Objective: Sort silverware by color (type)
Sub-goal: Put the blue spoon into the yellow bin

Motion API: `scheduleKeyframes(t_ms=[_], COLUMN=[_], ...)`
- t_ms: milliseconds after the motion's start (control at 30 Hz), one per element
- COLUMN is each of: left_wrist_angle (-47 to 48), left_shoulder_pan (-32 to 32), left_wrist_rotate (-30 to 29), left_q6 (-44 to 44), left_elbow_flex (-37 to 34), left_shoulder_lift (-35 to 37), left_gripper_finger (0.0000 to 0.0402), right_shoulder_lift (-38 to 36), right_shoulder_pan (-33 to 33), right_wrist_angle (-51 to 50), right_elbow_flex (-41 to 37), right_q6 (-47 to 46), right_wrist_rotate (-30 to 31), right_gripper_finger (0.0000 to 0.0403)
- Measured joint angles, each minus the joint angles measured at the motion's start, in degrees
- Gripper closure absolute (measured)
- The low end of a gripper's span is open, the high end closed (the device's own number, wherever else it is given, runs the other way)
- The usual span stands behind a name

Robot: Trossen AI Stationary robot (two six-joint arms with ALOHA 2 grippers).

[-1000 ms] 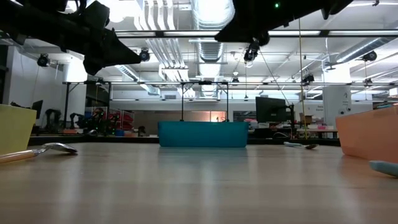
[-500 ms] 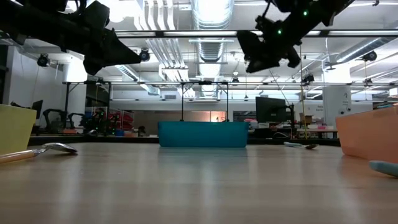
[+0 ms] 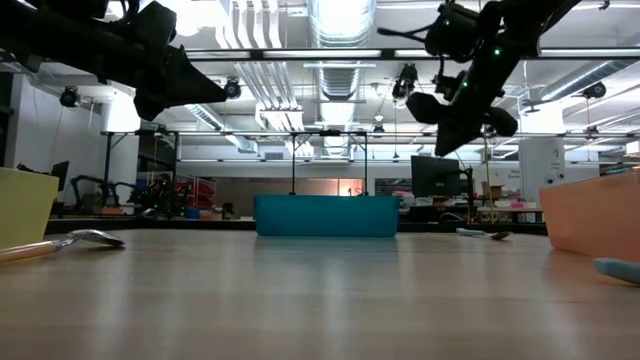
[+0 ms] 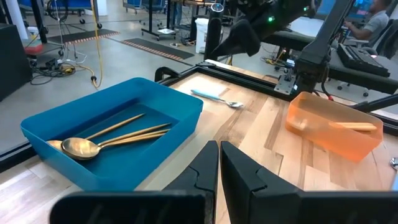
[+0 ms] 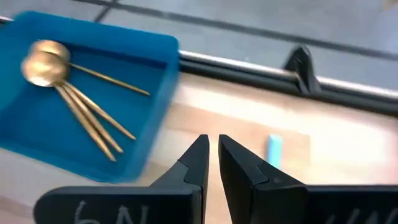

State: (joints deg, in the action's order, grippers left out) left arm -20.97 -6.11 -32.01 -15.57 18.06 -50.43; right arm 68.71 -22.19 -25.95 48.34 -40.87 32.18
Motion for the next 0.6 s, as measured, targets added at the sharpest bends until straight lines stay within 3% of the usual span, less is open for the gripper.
scheduleKeyframes(t_ms=[200, 600], left_wrist_angle=[0.0, 0.0], left_shoulder_pan=[0.0, 0.0], left_wrist_rotate=[0.0, 0.0], left_q6=[0.0, 0.0], left_elbow_flex=[0.0, 0.0], left_shoulder_lift=[0.0, 0.0], left_gripper_finger=[0.0402, 0.0402], right_shoulder_lift=[0.0, 0.0], right_shoulder_pan=[-2.1, -2.1], right_wrist_angle=[-3.2, -3.7], right_elbow_flex=[0.0, 0.0], right_q6=[-2.0, 1.2], right_wrist_rotate=[-3.8, -3.8], right_gripper_finger=[0.0374, 0.0374])
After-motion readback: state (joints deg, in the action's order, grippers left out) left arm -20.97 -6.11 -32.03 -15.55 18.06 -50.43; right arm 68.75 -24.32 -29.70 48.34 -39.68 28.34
